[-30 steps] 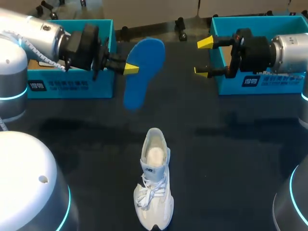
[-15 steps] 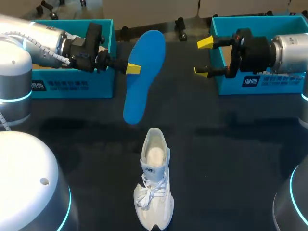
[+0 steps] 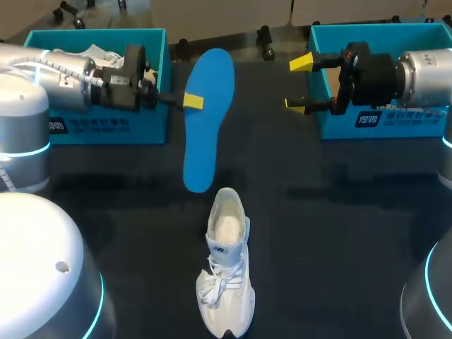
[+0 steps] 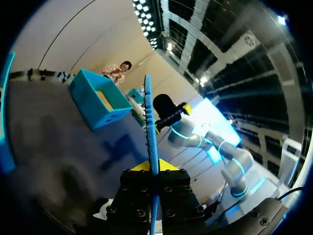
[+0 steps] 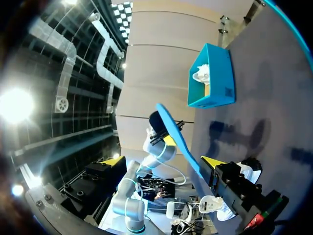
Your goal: Take the shoe out of the shoebox, open the shoe tongue, remove and reinsert the insole, then place the shoe into the shoebox
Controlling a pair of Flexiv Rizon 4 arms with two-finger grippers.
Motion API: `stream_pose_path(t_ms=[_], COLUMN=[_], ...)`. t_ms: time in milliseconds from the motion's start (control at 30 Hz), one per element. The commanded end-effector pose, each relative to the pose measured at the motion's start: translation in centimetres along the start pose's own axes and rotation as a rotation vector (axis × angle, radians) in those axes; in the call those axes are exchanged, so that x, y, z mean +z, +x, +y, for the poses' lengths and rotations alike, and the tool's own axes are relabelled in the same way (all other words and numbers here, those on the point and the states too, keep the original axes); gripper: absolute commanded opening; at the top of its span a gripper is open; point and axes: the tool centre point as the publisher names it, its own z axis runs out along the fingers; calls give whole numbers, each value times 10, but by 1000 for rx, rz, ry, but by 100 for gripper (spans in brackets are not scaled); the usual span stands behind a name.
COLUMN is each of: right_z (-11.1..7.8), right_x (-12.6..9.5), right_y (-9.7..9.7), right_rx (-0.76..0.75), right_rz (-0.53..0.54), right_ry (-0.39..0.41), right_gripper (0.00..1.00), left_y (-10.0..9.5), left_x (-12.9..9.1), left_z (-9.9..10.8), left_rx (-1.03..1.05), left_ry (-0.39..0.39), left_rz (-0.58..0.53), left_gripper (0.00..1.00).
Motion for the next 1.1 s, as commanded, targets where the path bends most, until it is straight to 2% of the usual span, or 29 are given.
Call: stream_pose_path(t_ms=[33, 267, 467, 700, 1100], right_z=[-1, -1, -1, -1, -1], right_x=[0, 0, 0, 0, 0], right_y=[0, 0, 0, 0, 0], right_rx=[0, 0, 0, 0, 0], right_rz=[-1, -1, -1, -1, -1], right_ry=[-2, -2, -2, -2, -2], right_gripper=[100, 100, 100, 100, 100], left_y=[0, -4, -6, -14, -19], left_x=[1, 15, 20, 27, 37], left_z=[2, 5, 5, 4, 1], left_rx=[-194, -447, -494, -570, -640], left_ry=[35, 30, 50, 119, 147], left_rz=[3, 1, 18, 34, 60], left_gripper=[0, 0, 0, 0, 0])
